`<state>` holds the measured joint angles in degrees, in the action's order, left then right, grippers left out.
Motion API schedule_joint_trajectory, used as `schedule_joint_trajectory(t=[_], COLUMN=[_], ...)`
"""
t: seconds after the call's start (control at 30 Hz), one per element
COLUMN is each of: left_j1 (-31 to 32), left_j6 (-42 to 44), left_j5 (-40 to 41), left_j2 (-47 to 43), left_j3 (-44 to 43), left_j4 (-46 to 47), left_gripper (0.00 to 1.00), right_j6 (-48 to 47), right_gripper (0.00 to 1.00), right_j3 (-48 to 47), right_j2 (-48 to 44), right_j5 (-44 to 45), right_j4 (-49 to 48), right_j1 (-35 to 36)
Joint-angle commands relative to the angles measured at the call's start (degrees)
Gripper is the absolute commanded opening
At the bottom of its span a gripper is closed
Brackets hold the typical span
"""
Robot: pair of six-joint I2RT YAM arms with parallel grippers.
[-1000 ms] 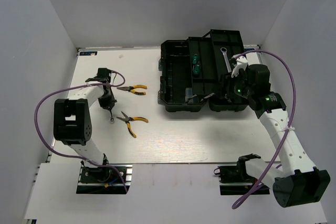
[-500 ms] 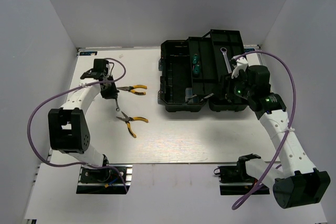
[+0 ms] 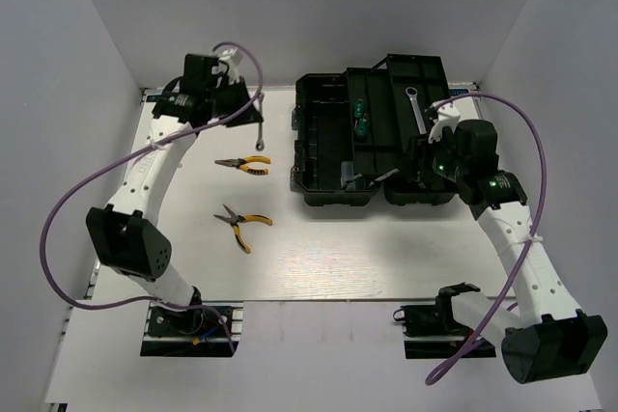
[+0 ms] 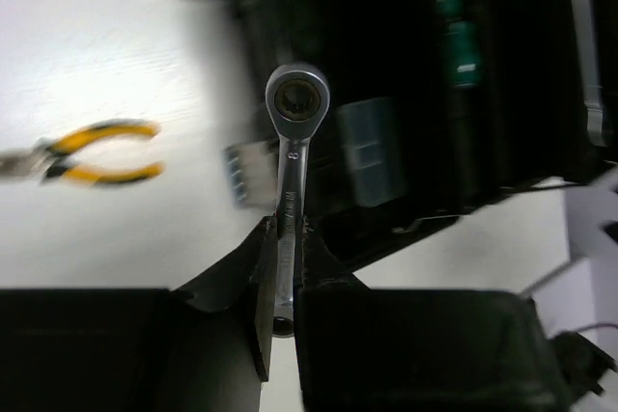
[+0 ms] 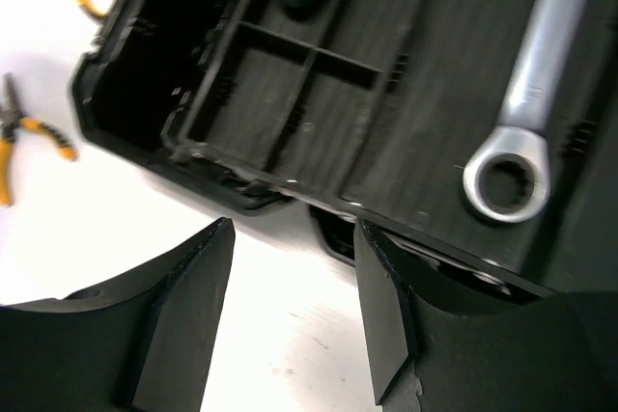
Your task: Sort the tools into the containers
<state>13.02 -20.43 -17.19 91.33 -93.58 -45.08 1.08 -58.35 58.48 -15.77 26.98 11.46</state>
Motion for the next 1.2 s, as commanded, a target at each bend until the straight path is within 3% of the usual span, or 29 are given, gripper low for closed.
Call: schedule_joint_trajectory(t=[0.0,0.23,0.33,0.47,0.73,1.07,1.17], left_j1=[4.9,14.1,17.1,20.0,24.2,25.9,26.4], left_j6=[0.0,-4.7,-8.3,-12.9,-24.0,-35.9,-39.5], left_j5=[-7.5,-12.8,-15.6,-18.9,-22.8,-21.8,-21.7], left_j2=[3.7,18.8,24.0,26.6,31.9,40.7,46.5], left_j3=[-9.1,-34.3,-39.6,-40.1,-40.2,-41.9,-47.8], left_j4=[-0.5,-0.3,4.2,13.3,35.7,49.9,52.6], left_gripper=[0.00,0.00,0.00,0.00,0.00,0.00,0.00], right_j6=[-0.8,-0.8,-0.8,-0.8,0.3,1.7,2.0], right_gripper=[0.59,0.57,0.54,0.51,0.51,0.51,0.51], right_j3=[-3.4,-4.2,-4.1,-3.7,-1.7,-0.3,0.2], right_j2=[-0.4,0.7,-0.7,-1.7,-1.6,-3.7,-3.7], right_j5=[5.0,12.1,21.5,28.7,24.3,19.9,18.7], right_j4=[0.2,0.7,-1.0,-2.5,-3.0,-3.2,-3.2], right_j1=[-1.3,-4.5,-6.2,-9.3,-14.1,-16.8,-17.7])
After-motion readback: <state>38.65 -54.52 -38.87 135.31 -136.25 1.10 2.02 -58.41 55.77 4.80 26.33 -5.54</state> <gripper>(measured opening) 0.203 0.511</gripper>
